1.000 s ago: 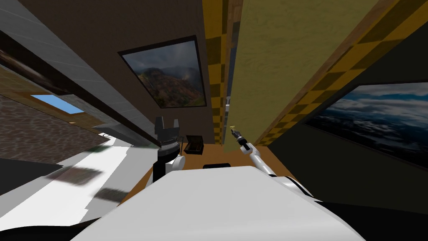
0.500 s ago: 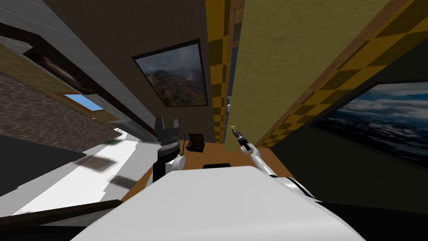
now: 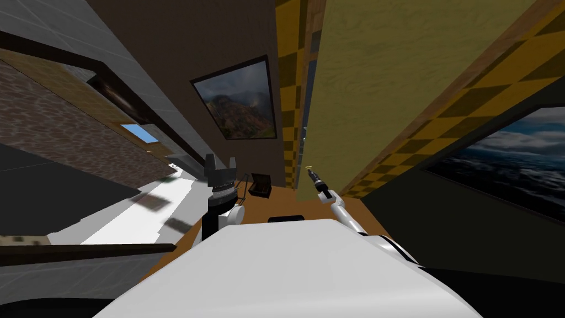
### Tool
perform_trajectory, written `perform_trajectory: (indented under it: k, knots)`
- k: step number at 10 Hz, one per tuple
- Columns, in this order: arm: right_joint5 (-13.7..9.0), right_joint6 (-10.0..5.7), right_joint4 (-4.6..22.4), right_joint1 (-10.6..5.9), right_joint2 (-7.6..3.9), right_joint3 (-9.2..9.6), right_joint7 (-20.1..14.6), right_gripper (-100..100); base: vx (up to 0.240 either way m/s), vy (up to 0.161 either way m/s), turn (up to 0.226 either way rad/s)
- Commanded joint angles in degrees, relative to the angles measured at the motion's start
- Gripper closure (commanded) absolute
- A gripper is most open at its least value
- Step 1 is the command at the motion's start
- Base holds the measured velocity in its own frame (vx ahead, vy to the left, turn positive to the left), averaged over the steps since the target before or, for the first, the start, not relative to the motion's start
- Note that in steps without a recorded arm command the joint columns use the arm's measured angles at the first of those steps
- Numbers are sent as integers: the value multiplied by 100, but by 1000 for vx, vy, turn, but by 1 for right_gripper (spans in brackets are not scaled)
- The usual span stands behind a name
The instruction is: Pull the door open
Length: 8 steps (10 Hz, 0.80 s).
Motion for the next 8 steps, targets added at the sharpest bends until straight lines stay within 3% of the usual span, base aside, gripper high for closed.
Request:
perform_trajectory:
  k: [1, 2, 3, 5, 6, 8]
  knots:
    - [-233, -27, -22, 4, 20, 26, -286, 100, -56, -38, 102]
    - [-420, -17, -48, 28, 15, 28, -434, 100, -72, -58, 166]
    - [-446, -17, -48, 28, 15, 28, -507, 100, -58, -46, 76]
    - [-841, 3, -102, 76, 4, 34, -860, 100, -78, -45, 143]
    - [-882, 3, -102, 76, 4, 34, -947, 100, -56, -46, 86]
    - [-1281, 23, -157, 126, -7, 39, -1310, 100, -68, -51, 138]
